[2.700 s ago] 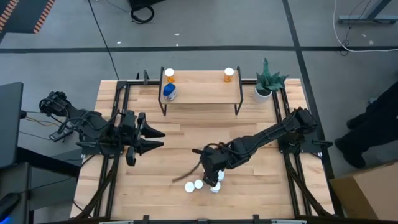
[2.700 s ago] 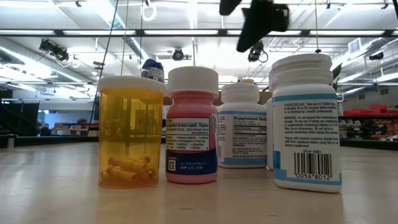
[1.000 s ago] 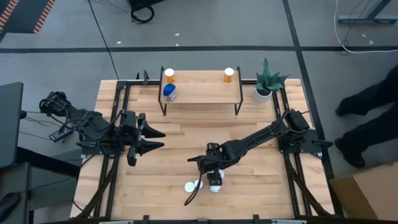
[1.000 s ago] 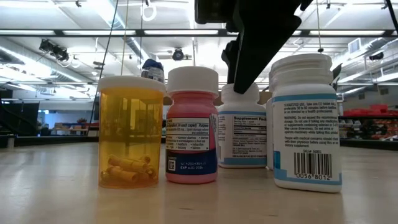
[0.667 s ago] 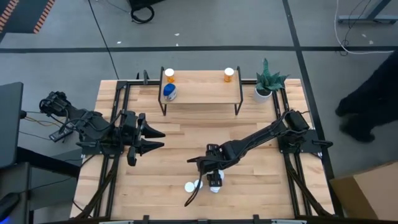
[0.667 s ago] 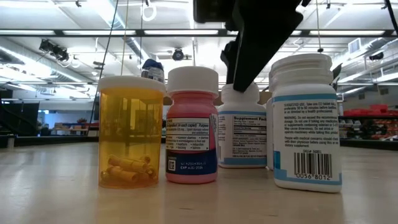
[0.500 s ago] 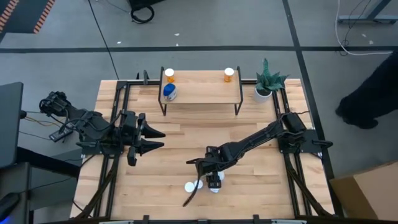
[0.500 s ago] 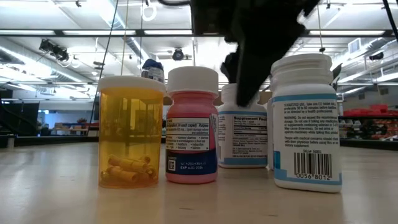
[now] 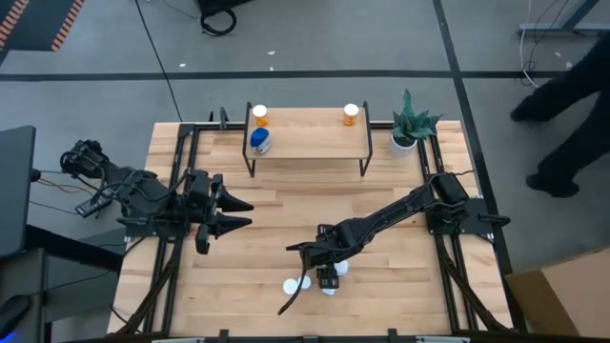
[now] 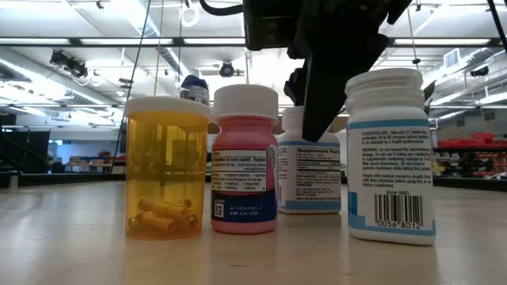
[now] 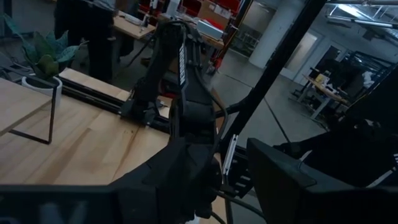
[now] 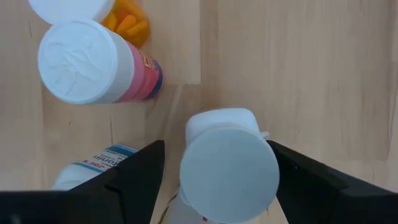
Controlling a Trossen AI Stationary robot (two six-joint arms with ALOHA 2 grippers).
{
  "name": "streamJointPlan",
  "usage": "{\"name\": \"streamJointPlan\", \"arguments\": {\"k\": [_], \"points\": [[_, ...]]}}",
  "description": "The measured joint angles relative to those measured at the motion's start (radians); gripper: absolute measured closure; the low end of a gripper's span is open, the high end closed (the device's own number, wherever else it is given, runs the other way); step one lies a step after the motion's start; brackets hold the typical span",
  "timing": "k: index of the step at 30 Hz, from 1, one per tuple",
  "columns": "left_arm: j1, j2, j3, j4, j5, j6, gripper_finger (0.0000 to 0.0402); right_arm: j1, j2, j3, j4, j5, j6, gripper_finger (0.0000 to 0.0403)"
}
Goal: Pick and place medicine bottles onto shelf by color
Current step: Put the top blue and white bottle on the shelf
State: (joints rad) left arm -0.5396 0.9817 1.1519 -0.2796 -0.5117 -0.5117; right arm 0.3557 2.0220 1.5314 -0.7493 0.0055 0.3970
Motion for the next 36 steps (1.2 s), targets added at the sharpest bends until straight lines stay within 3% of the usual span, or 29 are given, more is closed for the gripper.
{"name": "streamJointPlan", "arguments": {"k": [18, 27, 36], "points": [[0.0, 0.0, 0.0, -0.007, 0.0, 0.0, 0.0226, -0.013, -0.009, 0.038, -0.032, -0.002, 0.045, 0.0196], [0.0, 0.0, 0.0, -0.007, 0.0, 0.0, 0.0224, -0.12, -0.011, 0.299, -0.289, 0.019, 0.048, 0.0207], [0.0, 0.0, 0.0, -0.004, 0.0, -0.002, 0.0229, -0.356, -0.014, 0.669, -0.569, 0.04, 0.053, 0.0206]]}}
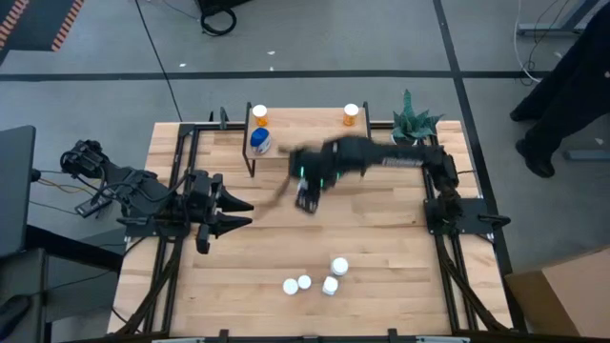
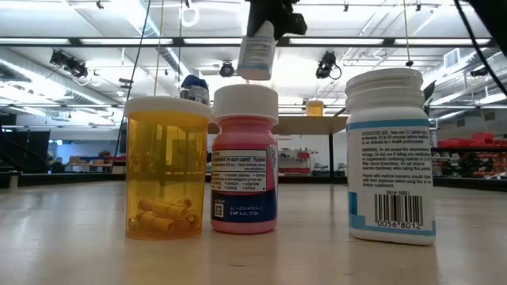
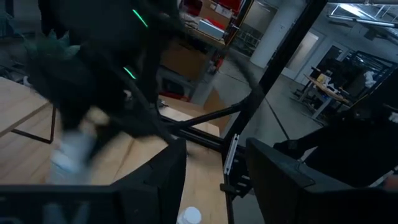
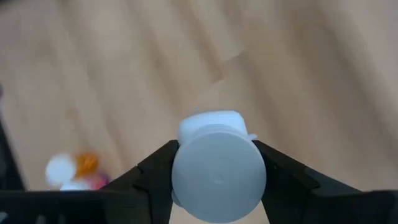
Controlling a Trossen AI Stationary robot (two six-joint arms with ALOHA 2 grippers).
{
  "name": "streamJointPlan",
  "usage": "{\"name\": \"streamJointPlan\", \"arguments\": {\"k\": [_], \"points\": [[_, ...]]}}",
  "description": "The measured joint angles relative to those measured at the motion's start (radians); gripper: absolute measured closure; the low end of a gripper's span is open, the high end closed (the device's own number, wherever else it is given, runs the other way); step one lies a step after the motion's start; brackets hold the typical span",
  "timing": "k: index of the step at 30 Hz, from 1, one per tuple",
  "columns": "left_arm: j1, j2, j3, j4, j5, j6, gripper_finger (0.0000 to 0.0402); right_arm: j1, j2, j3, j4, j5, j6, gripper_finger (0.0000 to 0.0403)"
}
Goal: Pick and place medicine bottles onto shelf by color
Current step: Put the top blue and white bottle on the shelf
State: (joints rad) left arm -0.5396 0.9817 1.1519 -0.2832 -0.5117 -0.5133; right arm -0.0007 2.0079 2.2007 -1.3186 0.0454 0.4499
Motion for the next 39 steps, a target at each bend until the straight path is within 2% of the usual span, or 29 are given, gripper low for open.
{"name": "streamJointPlan", "arguments": {"k": [6, 12, 19, 26, 33, 39], "points": [[0.0, 0.0, 0.0, 0.0, 0.0, 0.0, 0.0224, -0.207, 0.0, 0.102, -0.045, 0.007, -0.017, 0.0206], [0.0, 0.0, 0.0, 0.0, 0.0, -0.002, 0.0229, -0.379, 0.0, 0.106, -0.047, 0.005, -0.115, 0.0206], [0.0, 0.0, 0.0, -0.004, -0.025, -0.006, 0.0226, -0.521, 0.0, 0.103, -0.026, -0.027, -0.253, 0.0206], [0.0, 0.0, 0.0, -0.006, -0.116, -0.007, 0.0229, -0.577, 0.0, 0.097, 0.07, -0.066, -0.312, 0.0206], [0.0, 0.0, 0.0, -0.007, -0.186, -0.007, 0.0224, -0.608, 0.053, 0.096, 0.04, -0.096, -0.349, 0.0206], [0.0, 0.0, 0.0, -0.006, -0.206, -0.026, 0.0229, -0.613, 0.068, 0.096, 0.058, -0.101, -0.376, 0.0206]]}}
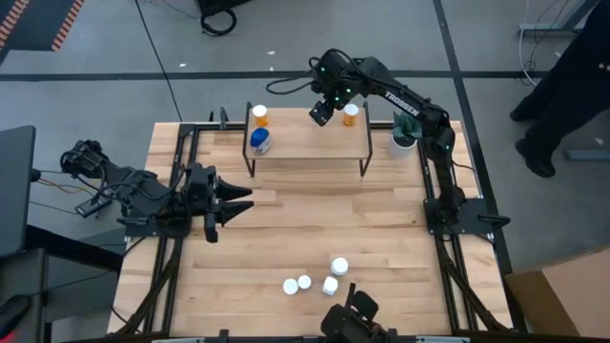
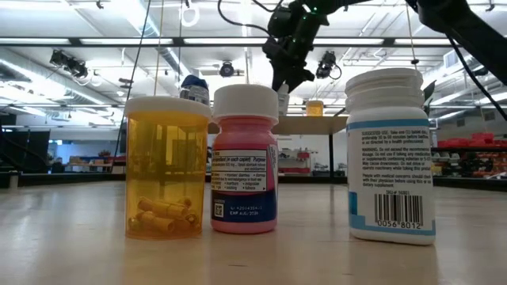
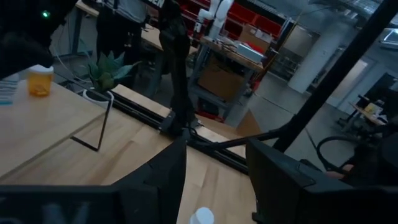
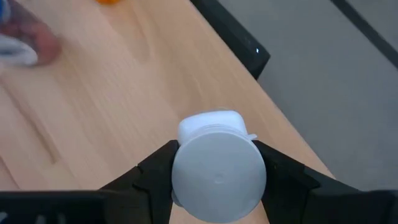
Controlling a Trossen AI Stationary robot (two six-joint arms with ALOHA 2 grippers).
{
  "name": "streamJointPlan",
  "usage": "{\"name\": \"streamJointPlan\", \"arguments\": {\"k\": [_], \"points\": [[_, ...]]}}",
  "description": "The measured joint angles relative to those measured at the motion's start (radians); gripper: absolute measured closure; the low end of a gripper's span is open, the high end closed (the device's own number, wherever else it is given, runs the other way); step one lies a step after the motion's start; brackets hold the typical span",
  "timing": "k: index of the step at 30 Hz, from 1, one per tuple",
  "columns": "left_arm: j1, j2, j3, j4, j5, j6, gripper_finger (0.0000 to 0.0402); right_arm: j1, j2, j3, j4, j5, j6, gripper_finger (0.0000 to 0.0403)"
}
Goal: Pick and place medicine bottles onto shelf by color
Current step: Put the top blue and white bottle on the shelf
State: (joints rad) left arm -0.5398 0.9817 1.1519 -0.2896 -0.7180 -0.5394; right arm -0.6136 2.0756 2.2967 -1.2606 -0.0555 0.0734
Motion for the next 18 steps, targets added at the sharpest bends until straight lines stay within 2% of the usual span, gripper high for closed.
{"name": "streamJointPlan", "arguments": {"k": [18], "points": [[0.0, 0.0, 0.0, 0.0, -0.03, -0.023, 0.0226, -0.013, 0.025, 0.0, 0.015, -0.006, -0.026, 0.0206]]}}
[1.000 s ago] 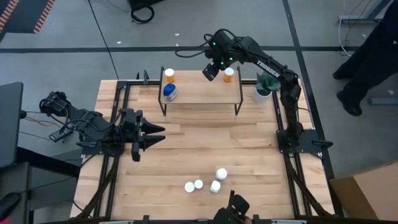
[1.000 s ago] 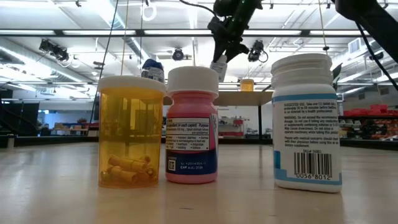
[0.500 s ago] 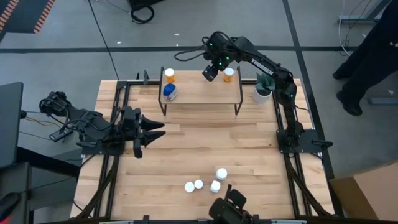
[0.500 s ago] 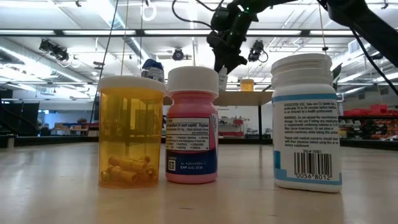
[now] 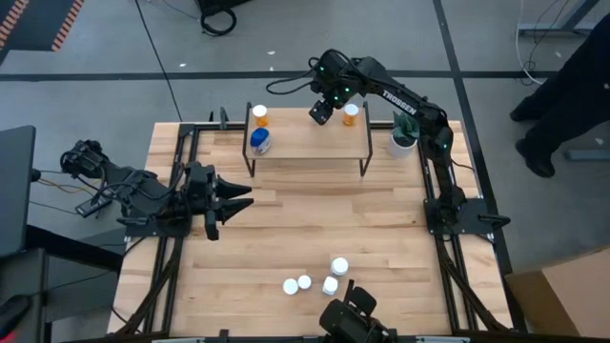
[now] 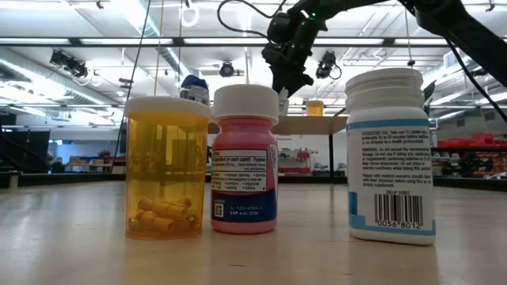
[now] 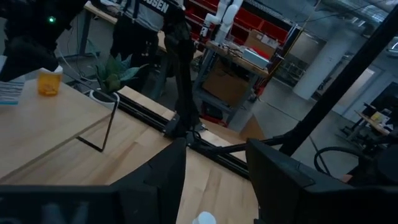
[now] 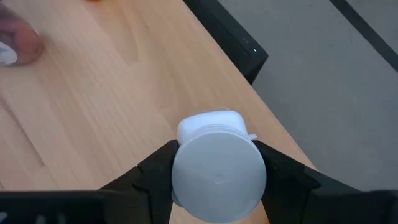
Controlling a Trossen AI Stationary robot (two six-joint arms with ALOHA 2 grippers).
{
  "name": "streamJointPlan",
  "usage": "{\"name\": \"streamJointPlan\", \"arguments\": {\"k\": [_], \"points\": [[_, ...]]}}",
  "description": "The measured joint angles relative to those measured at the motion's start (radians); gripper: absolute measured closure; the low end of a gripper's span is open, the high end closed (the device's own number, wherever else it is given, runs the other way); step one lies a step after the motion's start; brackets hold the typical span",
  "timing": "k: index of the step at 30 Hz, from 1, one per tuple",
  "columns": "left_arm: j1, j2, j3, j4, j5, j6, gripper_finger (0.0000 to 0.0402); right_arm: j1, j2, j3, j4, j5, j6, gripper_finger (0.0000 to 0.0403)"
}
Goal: Pick and place medicine bottles onto shelf by color
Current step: Put the top blue and white bottle on the shelf
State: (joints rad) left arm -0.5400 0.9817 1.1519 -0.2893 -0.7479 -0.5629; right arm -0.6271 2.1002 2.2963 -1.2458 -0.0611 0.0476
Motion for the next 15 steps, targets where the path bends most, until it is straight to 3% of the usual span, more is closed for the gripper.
{"name": "streamJointPlan", "arguments": {"k": [15], "points": [[0.0, 0.0, 0.0, 0.0, 0.0, -0.005, 0.0226, -0.002, 0.0, 0.0, -0.001, 0.008, -0.031, 0.0205]]}}
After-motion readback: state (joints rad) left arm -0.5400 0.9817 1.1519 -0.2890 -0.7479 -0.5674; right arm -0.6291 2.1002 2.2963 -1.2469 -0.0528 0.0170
